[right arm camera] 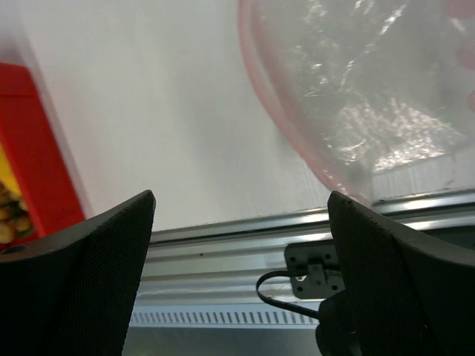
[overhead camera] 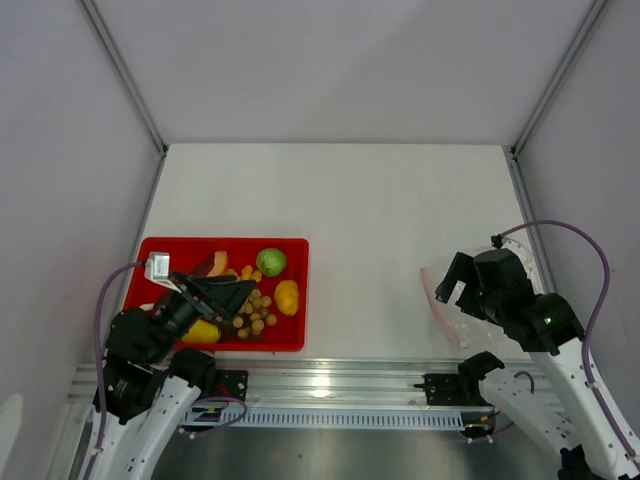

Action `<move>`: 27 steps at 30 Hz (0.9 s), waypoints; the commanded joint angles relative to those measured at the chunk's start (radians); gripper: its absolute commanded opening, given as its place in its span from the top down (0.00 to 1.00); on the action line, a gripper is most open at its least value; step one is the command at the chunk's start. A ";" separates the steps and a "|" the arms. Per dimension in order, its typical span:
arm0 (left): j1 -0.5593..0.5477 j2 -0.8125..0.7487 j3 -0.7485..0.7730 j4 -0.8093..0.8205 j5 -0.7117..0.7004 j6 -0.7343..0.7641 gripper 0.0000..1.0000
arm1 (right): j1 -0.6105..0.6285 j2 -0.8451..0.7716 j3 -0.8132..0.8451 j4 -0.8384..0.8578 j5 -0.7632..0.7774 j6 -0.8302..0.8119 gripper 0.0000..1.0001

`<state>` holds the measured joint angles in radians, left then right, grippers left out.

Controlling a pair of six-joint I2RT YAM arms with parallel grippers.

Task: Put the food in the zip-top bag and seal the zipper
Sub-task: Pick up the zipper food storage bag at the corner of the board.

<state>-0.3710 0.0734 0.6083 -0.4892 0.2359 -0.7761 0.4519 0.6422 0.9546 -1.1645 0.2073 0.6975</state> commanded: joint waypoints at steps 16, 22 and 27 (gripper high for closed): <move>-0.003 0.170 0.044 -0.140 0.094 0.098 0.01 | 0.318 0.658 0.335 -0.196 0.532 0.011 0.01; -0.005 0.177 0.068 -0.158 0.082 0.118 0.00 | 0.311 0.700 0.314 -0.164 0.586 -0.062 0.01; -0.003 0.172 0.062 -0.160 0.080 0.113 0.00 | 0.303 0.777 0.328 -0.167 0.538 -0.058 0.09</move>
<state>-0.3710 0.2443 0.6373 -0.6483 0.3027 -0.6804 0.7563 1.3659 1.2575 -1.3182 0.7181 0.6453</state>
